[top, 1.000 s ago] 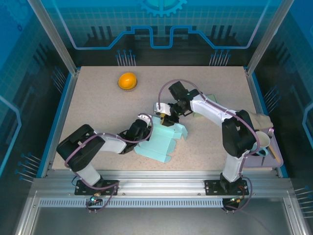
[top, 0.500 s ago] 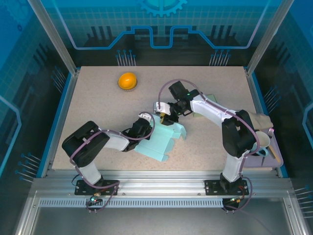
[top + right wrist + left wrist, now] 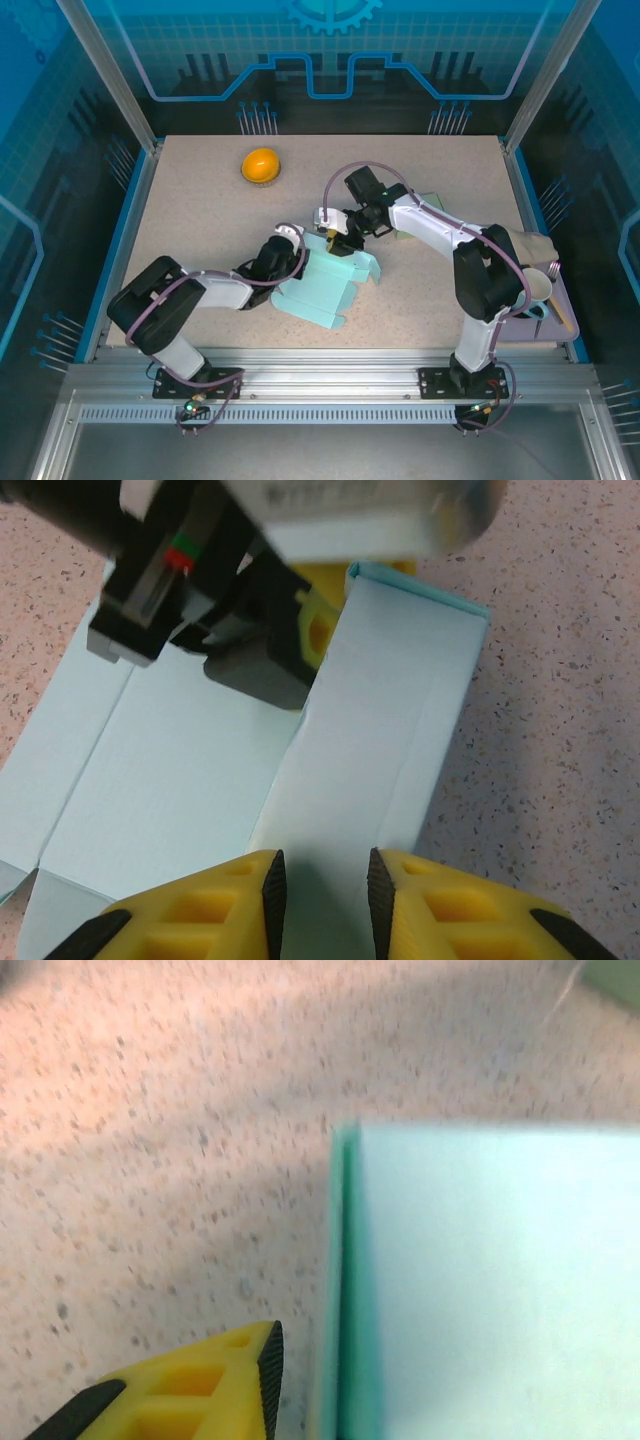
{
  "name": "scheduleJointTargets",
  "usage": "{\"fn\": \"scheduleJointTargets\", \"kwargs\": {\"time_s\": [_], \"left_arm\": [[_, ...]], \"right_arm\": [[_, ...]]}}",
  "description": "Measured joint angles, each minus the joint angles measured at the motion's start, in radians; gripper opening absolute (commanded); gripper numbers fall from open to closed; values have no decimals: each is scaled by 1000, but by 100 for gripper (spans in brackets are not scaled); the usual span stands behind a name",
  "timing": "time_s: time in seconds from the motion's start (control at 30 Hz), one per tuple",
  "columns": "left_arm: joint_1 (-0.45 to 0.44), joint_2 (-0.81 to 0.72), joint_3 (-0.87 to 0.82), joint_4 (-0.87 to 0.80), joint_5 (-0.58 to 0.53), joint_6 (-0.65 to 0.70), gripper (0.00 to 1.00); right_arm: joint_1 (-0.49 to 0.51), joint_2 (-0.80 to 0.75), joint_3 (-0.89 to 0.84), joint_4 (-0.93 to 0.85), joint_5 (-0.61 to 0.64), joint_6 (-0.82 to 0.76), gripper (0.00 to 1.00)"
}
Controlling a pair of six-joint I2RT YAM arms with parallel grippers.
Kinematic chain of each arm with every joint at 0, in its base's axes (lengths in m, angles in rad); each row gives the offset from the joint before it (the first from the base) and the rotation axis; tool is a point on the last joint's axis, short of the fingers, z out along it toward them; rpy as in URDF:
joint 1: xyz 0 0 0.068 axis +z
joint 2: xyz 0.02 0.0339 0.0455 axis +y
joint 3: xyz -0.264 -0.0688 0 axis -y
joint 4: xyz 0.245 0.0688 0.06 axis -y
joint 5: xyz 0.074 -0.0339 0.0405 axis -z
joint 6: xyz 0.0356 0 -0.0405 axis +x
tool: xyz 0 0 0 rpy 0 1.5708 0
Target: Fold the paper box
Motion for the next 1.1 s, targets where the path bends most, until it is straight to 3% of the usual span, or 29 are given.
{"fn": "scheduleJointTargets", "kwargs": {"time_s": [0.13, 0.3, 0.7, 0.83, 1.1], "left_arm": [[29, -2, 1, 14, 35, 27, 27], [32, 34, 40, 10, 48, 67, 0], [-7, 103, 132, -51, -144, 41, 0], [-10, 103, 127, -45, -149, 38, 0], [-11, 82, 79, 2, -148, 38, 0]], "right_arm": [[0, 0, 0, 0, -6, 0, 30], [4, 0, 0, 5, -5, 0, 30], [6, 0, 1, 8, 24, 26, 31], [6, 0, 6, 13, 39, 96, 38], [6, -10, 11, 24, 23, 293, 40]]}}
